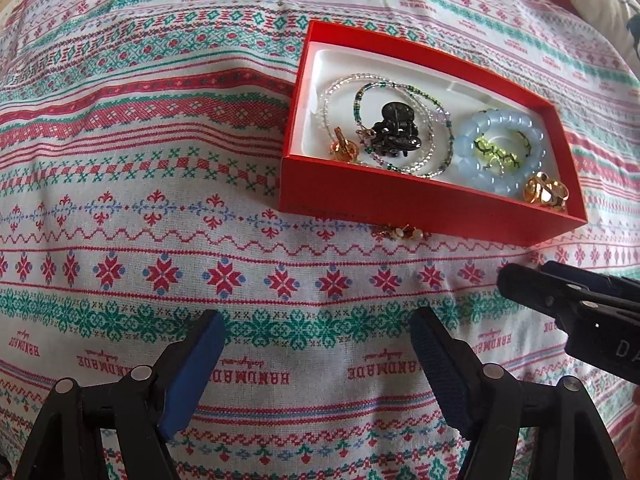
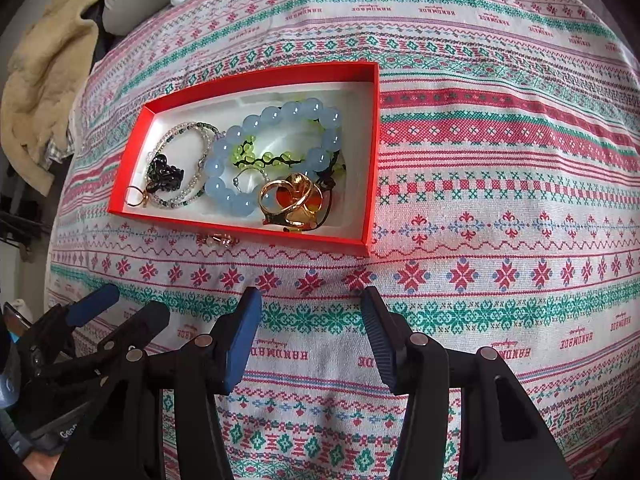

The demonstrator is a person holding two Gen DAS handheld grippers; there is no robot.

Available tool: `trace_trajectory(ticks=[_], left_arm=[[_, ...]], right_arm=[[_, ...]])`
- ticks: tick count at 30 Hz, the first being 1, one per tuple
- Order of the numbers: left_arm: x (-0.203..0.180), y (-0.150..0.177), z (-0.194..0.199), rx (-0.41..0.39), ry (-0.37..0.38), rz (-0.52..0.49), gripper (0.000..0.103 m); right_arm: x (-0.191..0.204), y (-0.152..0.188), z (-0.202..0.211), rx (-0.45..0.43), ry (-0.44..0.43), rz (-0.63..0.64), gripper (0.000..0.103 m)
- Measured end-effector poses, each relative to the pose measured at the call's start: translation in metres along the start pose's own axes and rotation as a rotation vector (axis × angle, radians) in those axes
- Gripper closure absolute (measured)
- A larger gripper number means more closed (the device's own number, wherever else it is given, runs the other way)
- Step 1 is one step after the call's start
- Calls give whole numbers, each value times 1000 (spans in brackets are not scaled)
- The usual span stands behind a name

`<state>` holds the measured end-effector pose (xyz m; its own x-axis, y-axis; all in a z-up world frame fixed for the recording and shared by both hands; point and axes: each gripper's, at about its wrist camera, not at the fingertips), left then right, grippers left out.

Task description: Organize jewelry

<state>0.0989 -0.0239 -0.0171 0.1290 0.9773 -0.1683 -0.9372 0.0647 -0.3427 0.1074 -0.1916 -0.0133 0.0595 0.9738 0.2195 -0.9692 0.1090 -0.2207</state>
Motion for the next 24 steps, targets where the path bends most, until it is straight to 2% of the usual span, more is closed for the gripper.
trace_trajectory(ticks=[4, 8, 10, 17, 24], left_arm=[[-3, -9, -5, 4, 32, 8, 46], [-1, -19, -9, -8, 69, 30, 68], [-2, -23, -11, -10, 89, 36, 73], [-14, -35, -23, -27, 145, 35, 77], [-27, -42, -37, -39, 118, 17, 77]], right_arm=[[0, -8, -5, -11, -12, -5, 66], [-5, -14, -7, -20, -30, -28, 70], [-7, -17, -7, -35, -31, -33, 73], [-12, -26, -4, -92, -45, -29, 72], [-17, -23, 4, -93, -53, -11, 72]])
Point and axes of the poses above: each gripper's, at about its wrist camera, not at the fingertips, and z roughly against the way its jaws point, x to its left, y to its underside, and after that the axes turned 2 degrees about z, right-handed
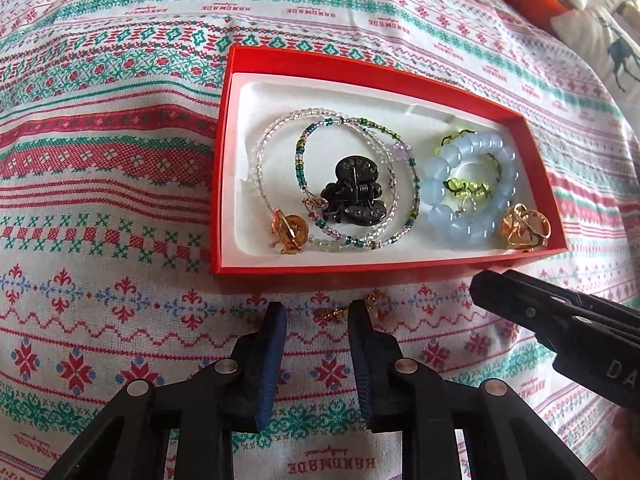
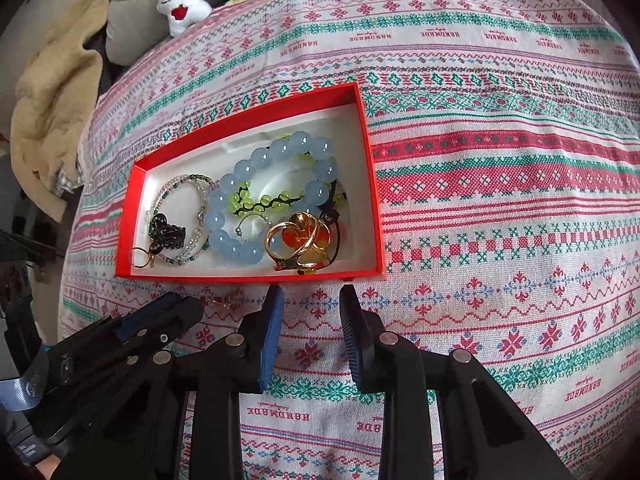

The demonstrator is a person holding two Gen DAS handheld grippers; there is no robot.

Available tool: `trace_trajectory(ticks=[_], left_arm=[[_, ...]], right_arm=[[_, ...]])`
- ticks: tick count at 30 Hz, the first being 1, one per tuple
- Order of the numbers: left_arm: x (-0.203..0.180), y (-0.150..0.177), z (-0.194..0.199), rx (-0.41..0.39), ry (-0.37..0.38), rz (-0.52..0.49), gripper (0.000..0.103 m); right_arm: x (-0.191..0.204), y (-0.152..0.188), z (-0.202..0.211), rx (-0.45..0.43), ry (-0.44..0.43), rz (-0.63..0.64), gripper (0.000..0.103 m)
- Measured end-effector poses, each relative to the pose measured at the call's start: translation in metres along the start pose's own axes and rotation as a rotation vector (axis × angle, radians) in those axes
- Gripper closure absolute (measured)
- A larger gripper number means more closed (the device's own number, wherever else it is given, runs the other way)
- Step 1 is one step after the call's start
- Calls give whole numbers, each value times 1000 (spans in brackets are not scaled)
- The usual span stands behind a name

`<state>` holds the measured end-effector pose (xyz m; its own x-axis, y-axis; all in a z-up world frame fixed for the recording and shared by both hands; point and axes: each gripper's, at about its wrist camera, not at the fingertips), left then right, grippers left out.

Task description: Organize jewelry

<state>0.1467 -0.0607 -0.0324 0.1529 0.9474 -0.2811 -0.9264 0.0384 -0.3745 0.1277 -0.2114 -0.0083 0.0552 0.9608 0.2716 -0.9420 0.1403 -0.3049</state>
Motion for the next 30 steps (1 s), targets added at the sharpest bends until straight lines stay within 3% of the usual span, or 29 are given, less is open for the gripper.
trace_trajectory(ticks=[16, 19, 27, 30], left_arm=[[-14, -5, -16, 8, -41, -11, 77], [-21, -8, -22, -6, -76, -4, 92], [-10, -7, -15, 3, -38, 23, 96], [-3, -4, -9, 17, -21, 39, 102]], right_arm=[[-7, 5, 9, 13, -11, -10, 71], [-8, 7, 10, 15, -11, -11, 72], [-11, 11, 10, 40, -15, -22, 71], [-7, 13, 9, 49, -14, -18, 72]])
Point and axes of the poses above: each gripper's, at about its wrist camera, not at the fingertips, and z roughly against the way its jaws point, x to its left, y to its underside, and after that the axes turned 2 degrees about z, right-handed
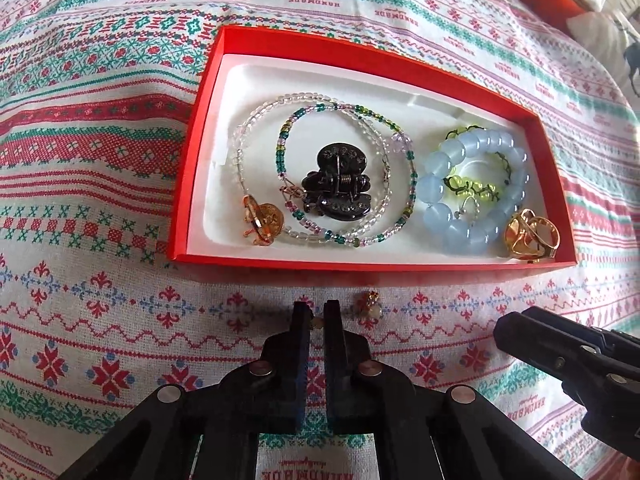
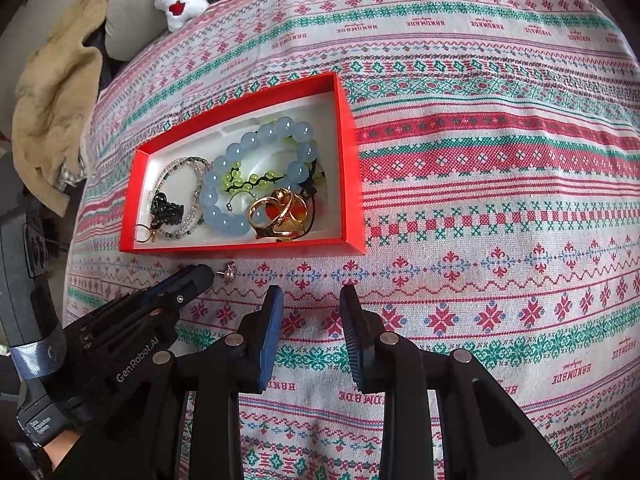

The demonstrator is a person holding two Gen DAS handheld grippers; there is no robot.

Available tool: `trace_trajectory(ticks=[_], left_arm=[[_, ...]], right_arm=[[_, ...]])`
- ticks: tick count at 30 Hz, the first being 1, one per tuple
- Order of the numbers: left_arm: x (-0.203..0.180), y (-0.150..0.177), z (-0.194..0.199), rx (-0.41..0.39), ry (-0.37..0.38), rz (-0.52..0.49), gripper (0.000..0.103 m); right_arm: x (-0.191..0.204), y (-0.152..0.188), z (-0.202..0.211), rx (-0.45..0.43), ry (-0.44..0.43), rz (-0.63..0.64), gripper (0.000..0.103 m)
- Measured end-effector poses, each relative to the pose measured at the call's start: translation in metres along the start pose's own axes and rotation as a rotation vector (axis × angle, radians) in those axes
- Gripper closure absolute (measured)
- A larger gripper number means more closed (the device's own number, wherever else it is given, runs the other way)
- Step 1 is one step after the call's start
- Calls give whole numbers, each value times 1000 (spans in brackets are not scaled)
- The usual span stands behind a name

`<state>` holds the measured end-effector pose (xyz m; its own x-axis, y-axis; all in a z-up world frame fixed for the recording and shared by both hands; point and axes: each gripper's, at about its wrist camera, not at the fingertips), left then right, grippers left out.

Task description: Organize jewelry

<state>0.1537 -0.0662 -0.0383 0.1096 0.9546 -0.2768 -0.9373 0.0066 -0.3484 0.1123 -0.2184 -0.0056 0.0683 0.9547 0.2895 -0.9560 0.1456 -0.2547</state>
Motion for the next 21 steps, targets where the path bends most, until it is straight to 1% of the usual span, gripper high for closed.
trace_trajectory(ticks=[9, 14, 21], left_arm=[[24, 8, 22, 1, -4, 28, 102], [36, 12, 34, -7, -28, 18, 102], [55, 16, 42, 4, -32, 34, 102]], right_arm=[[28, -1, -16, 27, -14, 15, 71], [46, -4, -30, 37, -18, 27, 71], [64, -9, -49, 26, 13, 37, 72]])
Point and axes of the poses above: each gripper's, at about its wrist camera, not at the fingertips, and z roughly against the way its jaws point, x to its left, y to its underside, and after that the axes turned 2 degrees about z, right-handed
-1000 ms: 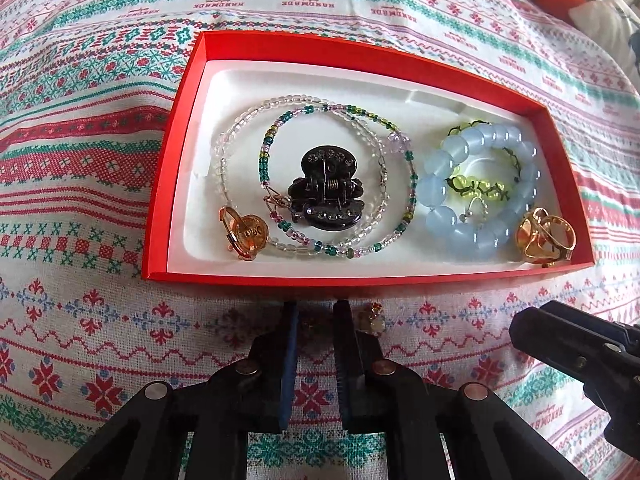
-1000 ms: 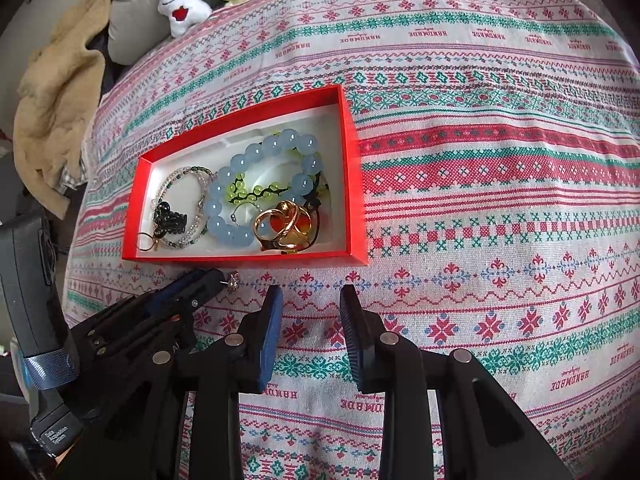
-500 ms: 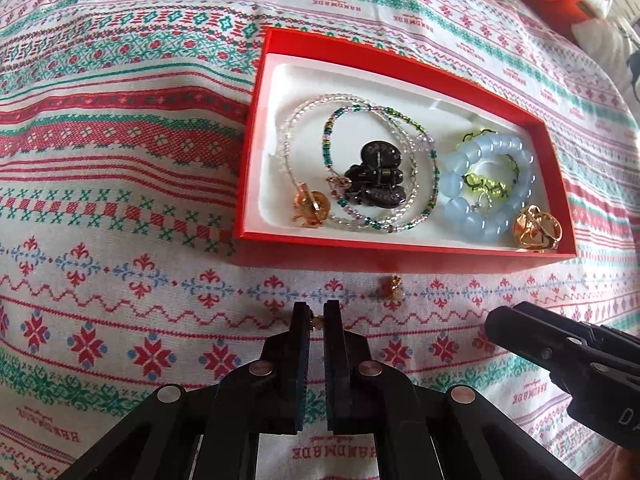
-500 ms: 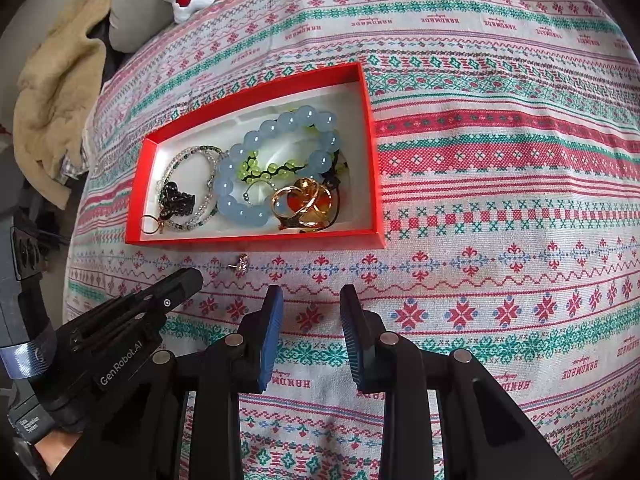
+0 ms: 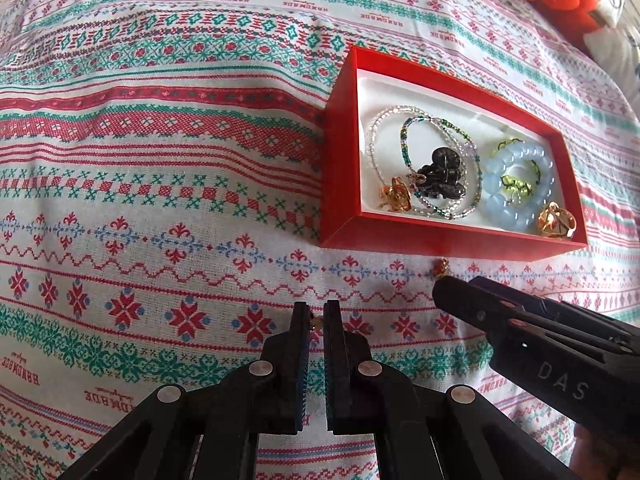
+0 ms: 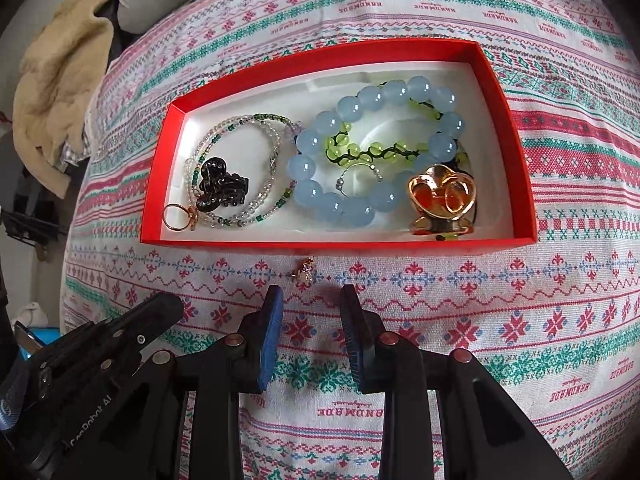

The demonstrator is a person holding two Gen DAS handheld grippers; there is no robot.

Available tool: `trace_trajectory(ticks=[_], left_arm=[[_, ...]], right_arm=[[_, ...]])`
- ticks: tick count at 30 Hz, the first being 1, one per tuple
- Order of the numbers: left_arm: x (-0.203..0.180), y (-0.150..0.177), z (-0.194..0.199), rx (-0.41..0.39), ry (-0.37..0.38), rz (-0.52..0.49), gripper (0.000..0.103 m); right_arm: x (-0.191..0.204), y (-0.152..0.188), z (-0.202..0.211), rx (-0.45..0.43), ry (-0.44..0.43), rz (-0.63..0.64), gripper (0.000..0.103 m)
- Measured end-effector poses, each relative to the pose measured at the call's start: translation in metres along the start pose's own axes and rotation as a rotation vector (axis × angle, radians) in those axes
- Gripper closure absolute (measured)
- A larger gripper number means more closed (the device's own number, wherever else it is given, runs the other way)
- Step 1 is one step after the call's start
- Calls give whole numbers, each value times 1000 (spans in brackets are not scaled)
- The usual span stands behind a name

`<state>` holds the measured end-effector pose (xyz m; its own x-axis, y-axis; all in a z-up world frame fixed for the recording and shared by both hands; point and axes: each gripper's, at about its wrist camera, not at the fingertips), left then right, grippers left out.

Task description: Organize jewelry

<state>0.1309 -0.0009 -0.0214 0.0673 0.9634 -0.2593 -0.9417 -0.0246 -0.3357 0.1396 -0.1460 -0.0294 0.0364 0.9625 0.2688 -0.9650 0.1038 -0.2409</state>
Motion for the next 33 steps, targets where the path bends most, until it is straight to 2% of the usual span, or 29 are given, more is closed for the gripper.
trace_trajectory(ticks=[8, 16, 25, 33], left_arm=[[3, 1, 1, 8, 3, 2, 102], [4, 3, -1, 16, -4, 7, 102], [-1, 6, 0, 16, -6, 12, 102], [-4, 11, 13, -8, 10, 23, 102]], right_arm=[[7, -4, -7, -34, 39, 7, 74], [8, -3, -8, -44, 85, 30, 94], [-9, 6, 5, -12, 9, -14, 94], [-20, 14, 28, -22, -31, -36, 94]])
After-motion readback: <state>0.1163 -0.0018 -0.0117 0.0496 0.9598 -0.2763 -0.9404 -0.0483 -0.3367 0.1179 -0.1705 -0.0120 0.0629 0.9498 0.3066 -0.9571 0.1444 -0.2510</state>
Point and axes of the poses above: each gripper's, at about its wrist camera, not at the fingertips, and z roughly against the way its jaws point, x to its left, y to its underside, and after that the axes turned 2 degrees about z, right-handed
